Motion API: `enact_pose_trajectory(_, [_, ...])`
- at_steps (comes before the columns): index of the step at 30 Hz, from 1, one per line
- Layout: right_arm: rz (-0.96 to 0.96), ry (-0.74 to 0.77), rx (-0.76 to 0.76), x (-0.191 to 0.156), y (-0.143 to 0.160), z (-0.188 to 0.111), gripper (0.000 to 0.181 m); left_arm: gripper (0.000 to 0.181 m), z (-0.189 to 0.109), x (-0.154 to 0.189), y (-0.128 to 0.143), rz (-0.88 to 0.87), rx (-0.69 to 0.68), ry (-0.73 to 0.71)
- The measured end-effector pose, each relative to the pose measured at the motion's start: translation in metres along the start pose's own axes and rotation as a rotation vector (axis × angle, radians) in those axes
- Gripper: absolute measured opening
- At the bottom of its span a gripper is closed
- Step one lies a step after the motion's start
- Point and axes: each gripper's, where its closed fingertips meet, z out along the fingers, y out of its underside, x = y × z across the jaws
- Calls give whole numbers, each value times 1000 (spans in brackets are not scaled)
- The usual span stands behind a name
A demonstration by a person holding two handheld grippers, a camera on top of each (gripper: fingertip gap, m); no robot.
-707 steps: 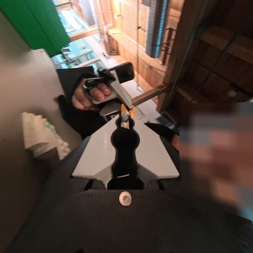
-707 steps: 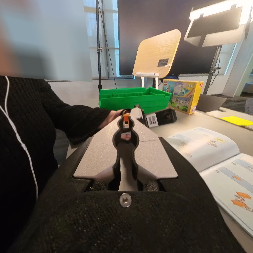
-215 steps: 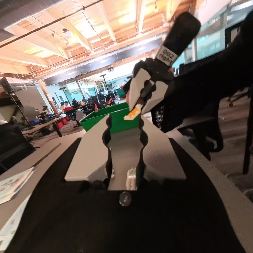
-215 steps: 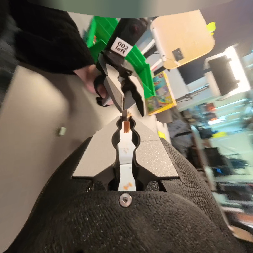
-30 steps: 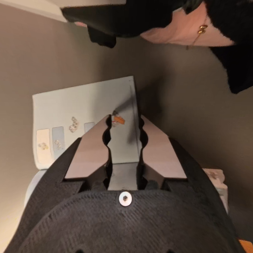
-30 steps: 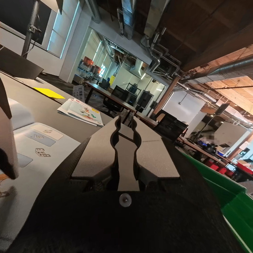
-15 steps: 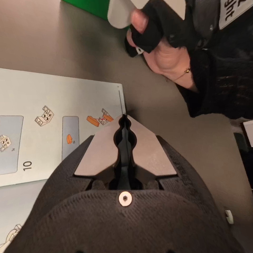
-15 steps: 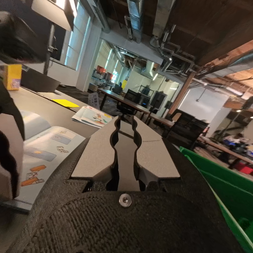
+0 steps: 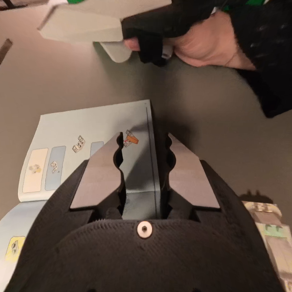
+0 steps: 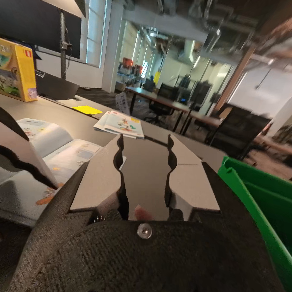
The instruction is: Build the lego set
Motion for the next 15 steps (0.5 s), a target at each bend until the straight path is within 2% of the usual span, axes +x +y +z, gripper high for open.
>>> enact_pose_trajectory(5, [-217, 22, 63, -16, -9, 3, 52, 36, 2, 0, 4, -4, -30, 6])
enact_pose_trajectory(8, [-236, 7, 70, -22, -10, 2, 46, 24, 3, -3, 6, -32, -39, -1])
enact_pose_trajectory(12, [-232, 25, 38, -16, -6, 2, 43, 14, 2, -10, 8, -177, -43, 17])
enact_pose_trajectory(14, [-202, 22, 6, -13, -3, 2, 43, 0, 1, -13, 9, -225, -40, 22])
enact_pose_trajectory(15, [-181, 8, -9, -14, -2, 1, 42, 0, 1, -14, 9, -235, -39, 25])
